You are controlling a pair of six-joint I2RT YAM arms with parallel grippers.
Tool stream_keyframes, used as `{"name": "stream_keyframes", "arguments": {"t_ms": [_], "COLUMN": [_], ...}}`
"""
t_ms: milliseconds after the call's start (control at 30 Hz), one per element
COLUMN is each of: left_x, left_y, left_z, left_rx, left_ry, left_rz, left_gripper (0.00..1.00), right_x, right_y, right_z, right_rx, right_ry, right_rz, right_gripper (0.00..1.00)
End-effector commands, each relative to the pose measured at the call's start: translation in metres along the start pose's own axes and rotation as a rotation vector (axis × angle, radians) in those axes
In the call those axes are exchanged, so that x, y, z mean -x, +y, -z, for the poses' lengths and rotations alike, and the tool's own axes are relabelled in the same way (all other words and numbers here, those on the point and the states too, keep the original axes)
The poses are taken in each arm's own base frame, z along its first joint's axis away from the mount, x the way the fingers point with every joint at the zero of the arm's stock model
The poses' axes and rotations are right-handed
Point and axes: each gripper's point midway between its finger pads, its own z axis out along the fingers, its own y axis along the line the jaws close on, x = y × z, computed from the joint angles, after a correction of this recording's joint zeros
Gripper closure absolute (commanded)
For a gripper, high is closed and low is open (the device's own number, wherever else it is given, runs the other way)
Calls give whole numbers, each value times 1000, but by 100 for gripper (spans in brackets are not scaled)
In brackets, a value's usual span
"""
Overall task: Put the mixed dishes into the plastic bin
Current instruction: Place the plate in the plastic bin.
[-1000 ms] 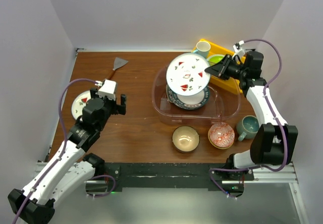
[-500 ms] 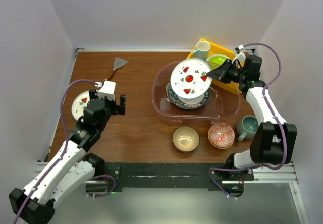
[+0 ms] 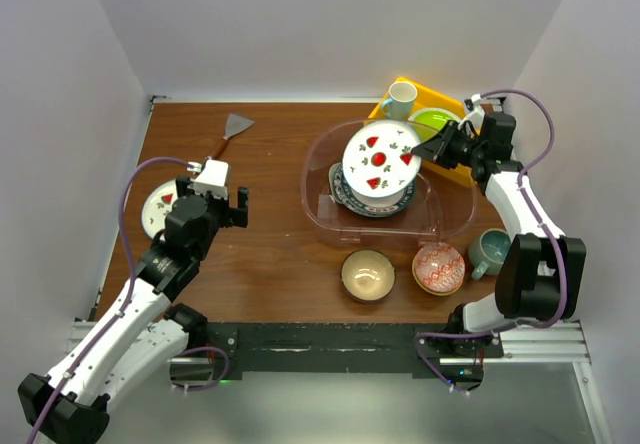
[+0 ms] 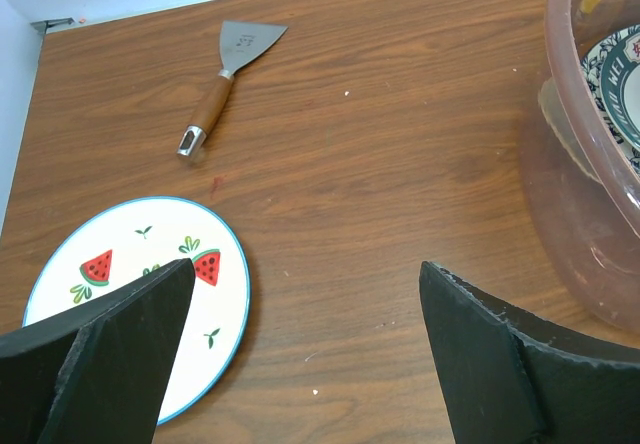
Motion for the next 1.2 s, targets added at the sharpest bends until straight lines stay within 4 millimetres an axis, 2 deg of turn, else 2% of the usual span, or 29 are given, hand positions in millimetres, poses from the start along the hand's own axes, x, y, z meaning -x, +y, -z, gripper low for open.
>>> {"name": "stream_keyframes", "arguments": {"t_ms": [0, 500, 767, 933, 1167], "left_x": [11, 11, 11, 11, 10], "left_y": [1, 1, 1, 2, 2], "left_z": [-3, -3, -3, -3, -4], "left_rx": [1, -4, -6, -3, -3], "left_ry": [-47, -48, -48, -47, -44], "left_rz": [2, 2, 4, 4, 4], "left_gripper": [0, 0, 0, 0, 0], "right_x": [22, 18, 12, 6, 0], "right_y": [14, -4, -19, -28, -36], "right_z": [4, -2, -12, -17, -16], "right_rx": [44, -13, -46, -60, -100], "right_ry": [-70, -72, -54, -37, -12], "right_rz": [50, 42, 17, 4, 22], "right_gripper": [100, 100, 100, 93, 69]}}
